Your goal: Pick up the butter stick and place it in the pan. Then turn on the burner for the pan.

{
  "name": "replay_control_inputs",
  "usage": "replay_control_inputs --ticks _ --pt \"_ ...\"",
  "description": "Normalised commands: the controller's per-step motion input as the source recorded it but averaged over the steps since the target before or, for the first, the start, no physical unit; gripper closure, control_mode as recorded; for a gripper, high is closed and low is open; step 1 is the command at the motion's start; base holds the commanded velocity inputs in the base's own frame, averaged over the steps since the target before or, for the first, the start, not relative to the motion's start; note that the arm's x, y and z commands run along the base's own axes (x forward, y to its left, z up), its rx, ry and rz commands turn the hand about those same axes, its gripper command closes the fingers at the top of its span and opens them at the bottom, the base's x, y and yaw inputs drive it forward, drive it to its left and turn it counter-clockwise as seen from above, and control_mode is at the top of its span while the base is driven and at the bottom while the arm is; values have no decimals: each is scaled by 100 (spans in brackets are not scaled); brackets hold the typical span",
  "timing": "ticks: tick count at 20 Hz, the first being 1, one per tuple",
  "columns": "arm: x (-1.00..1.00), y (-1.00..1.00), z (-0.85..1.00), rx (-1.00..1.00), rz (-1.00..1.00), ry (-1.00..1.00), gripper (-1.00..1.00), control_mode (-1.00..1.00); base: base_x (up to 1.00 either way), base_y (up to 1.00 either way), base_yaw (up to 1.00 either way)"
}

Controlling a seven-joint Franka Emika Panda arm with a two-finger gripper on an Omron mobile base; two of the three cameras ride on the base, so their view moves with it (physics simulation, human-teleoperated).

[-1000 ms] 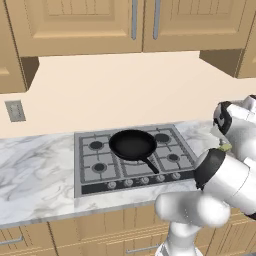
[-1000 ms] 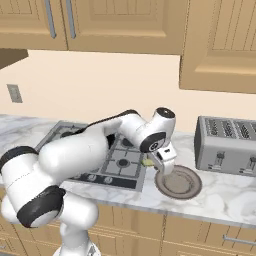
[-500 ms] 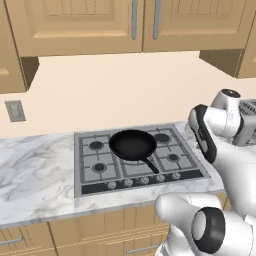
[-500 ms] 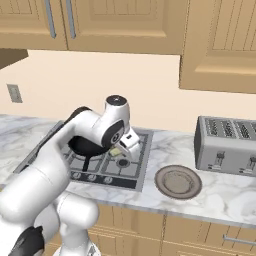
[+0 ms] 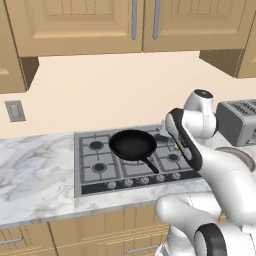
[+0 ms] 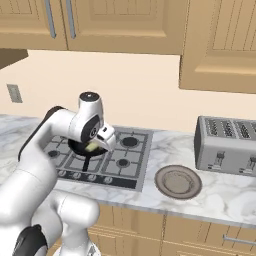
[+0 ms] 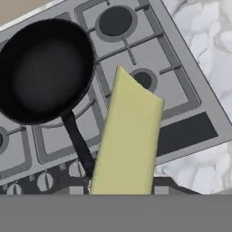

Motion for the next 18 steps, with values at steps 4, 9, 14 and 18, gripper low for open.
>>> replay_control_inputs --ticks 4,9,14,18 --pt "59 53 -4 0 19 1 100 -100 0 0 0" --pt "54 53 -11 -2 15 3 100 -100 0 0 0" --pt "25 43 -10 -4 5 3 100 -100 0 0 0" --pt "20 31 -23 -10 0 9 100 -100 0 0 0"
